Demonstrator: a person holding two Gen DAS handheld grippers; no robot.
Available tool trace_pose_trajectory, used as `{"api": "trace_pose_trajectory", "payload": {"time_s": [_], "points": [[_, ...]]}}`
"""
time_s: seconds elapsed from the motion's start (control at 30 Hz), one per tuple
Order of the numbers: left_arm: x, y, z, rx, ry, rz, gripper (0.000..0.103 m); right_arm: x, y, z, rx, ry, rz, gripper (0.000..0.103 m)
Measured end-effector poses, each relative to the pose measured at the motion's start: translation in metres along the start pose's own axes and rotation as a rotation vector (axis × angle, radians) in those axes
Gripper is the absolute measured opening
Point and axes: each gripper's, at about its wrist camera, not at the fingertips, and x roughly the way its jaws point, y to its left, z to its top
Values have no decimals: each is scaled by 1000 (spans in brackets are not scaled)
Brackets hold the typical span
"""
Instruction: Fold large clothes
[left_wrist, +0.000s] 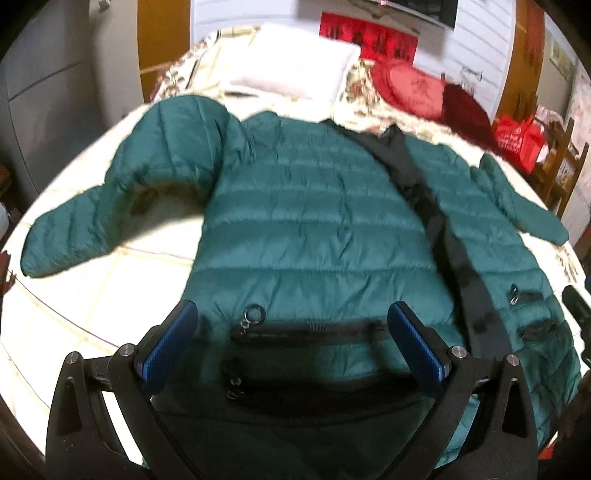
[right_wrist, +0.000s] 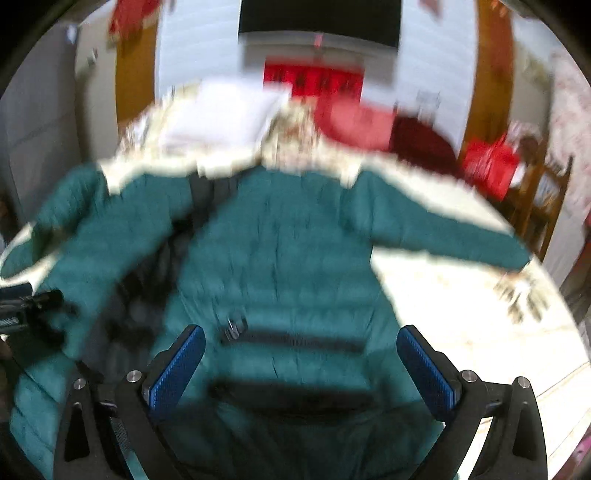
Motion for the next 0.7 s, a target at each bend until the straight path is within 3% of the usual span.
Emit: {"api": "trace_pose_trajectory", "payload": {"time_s": [0.1, 0.2, 0.4, 0.7], "points": [[-5, 1, -1, 0, -14, 9, 103, -18, 10, 3, -5, -78, 1, 103], [-9, 2, -4, -25, -10, -16, 103, -21, 27, 3, -52, -98, -31, 103], [-19, -3, -4, -36, -37, -31, 103, 0, 41, 8, -55, -14, -94, 103], [-11, 4, -3, -76, -12, -37, 103, 13, 19, 2, 7, 59, -149, 103]]}}
